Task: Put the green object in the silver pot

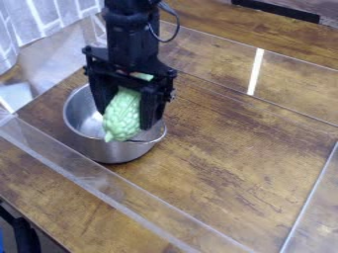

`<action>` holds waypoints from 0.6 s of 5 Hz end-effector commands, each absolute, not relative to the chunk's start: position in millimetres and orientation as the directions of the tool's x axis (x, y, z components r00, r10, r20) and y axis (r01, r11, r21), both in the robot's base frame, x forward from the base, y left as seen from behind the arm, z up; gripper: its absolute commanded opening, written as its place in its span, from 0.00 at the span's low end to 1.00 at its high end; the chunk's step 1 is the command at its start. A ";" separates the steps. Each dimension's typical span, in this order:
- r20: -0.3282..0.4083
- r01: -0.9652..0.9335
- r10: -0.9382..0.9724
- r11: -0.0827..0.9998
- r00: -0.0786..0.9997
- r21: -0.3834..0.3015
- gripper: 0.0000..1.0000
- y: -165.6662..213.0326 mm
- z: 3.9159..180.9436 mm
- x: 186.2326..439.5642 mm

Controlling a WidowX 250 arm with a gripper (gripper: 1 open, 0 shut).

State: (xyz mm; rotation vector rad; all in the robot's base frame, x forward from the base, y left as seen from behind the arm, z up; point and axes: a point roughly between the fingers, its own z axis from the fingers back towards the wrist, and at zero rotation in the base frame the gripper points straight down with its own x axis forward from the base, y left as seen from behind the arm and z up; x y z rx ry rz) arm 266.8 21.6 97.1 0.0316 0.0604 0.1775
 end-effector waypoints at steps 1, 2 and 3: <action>-0.030 -0.262 0.263 0.964 0.964 0.039 1.00 34.9 95.4 266.5; -0.032 -0.279 0.281 0.959 0.959 0.041 1.00 41.2 89.4 268.3; -0.034 -0.292 0.294 0.956 0.955 0.039 1.00 48.5 84.6 271.7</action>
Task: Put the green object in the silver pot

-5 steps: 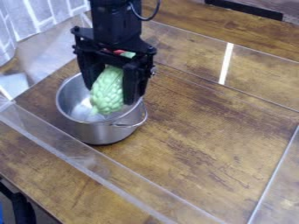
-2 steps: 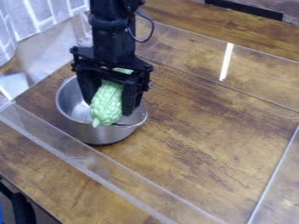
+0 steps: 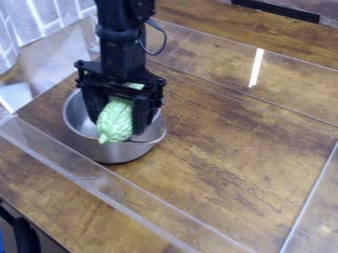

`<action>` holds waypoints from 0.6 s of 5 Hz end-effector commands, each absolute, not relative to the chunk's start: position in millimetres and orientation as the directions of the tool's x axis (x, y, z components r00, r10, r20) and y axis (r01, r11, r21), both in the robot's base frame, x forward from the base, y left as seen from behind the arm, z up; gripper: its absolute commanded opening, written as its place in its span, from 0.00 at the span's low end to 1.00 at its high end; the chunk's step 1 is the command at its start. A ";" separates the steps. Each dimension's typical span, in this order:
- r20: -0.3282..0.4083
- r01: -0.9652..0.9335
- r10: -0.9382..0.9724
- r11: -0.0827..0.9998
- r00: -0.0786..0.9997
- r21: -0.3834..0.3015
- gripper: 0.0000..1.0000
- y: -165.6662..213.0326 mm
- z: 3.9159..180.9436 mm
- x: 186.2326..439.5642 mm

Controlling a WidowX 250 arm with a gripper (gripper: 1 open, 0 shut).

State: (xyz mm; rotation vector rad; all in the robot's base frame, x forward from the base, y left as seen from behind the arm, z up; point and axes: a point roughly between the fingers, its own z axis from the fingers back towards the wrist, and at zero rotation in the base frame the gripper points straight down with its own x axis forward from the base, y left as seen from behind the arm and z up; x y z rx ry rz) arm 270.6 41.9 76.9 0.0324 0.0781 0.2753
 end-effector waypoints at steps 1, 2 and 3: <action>-0.036 -0.310 0.311 0.950 0.950 0.030 1.00 55.4 80.8 278.4; -0.042 -0.319 0.320 0.948 0.947 0.016 1.00 57.5 80.3 284.5; -0.049 -0.330 0.330 0.944 0.943 0.001 0.00 59.2 81.9 288.6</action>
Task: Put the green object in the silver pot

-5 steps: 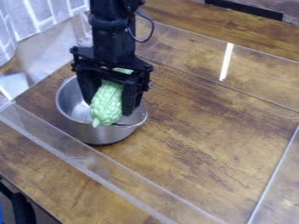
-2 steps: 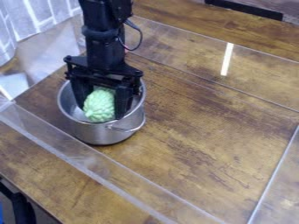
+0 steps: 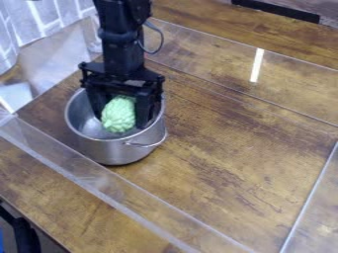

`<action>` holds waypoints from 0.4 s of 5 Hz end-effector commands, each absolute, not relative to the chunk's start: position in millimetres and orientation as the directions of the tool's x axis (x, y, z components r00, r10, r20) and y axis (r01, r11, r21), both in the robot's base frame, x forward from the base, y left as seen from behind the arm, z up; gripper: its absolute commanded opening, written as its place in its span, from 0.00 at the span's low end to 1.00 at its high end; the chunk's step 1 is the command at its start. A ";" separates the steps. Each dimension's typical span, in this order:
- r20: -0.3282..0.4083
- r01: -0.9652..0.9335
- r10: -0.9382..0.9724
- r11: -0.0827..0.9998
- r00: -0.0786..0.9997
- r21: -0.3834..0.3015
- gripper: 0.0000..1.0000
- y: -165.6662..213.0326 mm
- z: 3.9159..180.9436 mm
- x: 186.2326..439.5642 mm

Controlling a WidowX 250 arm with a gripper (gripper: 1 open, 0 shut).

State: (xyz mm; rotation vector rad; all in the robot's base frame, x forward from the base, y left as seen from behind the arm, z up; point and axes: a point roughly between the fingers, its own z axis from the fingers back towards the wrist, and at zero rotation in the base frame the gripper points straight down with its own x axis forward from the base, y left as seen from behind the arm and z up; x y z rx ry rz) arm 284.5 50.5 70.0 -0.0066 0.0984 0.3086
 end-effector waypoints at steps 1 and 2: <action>-0.050 -0.343 0.342 0.939 0.938 -0.013 1.00 62.4 84.2 294.5; -0.048 -0.349 0.348 0.937 0.936 -0.022 1.00 64.2 84.4 299.9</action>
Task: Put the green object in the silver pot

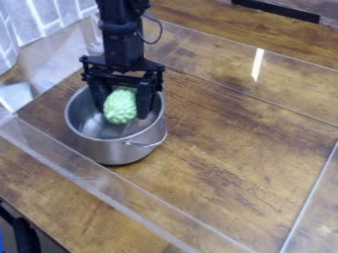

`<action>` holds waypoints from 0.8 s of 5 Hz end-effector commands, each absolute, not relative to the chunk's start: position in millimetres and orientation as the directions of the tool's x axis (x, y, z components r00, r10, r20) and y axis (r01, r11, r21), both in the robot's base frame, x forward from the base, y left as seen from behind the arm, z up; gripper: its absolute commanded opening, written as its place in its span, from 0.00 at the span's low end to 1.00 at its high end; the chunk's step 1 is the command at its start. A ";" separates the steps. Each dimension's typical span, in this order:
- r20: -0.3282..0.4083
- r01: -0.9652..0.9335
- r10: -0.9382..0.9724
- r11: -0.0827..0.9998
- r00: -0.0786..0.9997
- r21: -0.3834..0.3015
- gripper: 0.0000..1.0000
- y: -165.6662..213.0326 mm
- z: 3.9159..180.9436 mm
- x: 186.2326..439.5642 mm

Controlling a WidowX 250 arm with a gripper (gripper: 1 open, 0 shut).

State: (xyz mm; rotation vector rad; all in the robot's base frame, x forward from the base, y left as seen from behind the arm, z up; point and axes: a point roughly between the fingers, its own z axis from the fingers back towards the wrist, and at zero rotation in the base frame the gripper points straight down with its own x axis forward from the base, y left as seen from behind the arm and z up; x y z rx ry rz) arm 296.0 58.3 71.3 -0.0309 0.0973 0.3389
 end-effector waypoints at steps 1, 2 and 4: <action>-0.048 -0.352 0.351 0.935 0.935 -0.029 0.00 65.7 86.0 301.8; -0.049 -0.354 0.352 0.935 0.935 -0.035 0.00 66.4 88.0 301.7; -0.053 -0.360 0.358 0.932 0.932 -0.036 0.00 67.9 83.9 304.9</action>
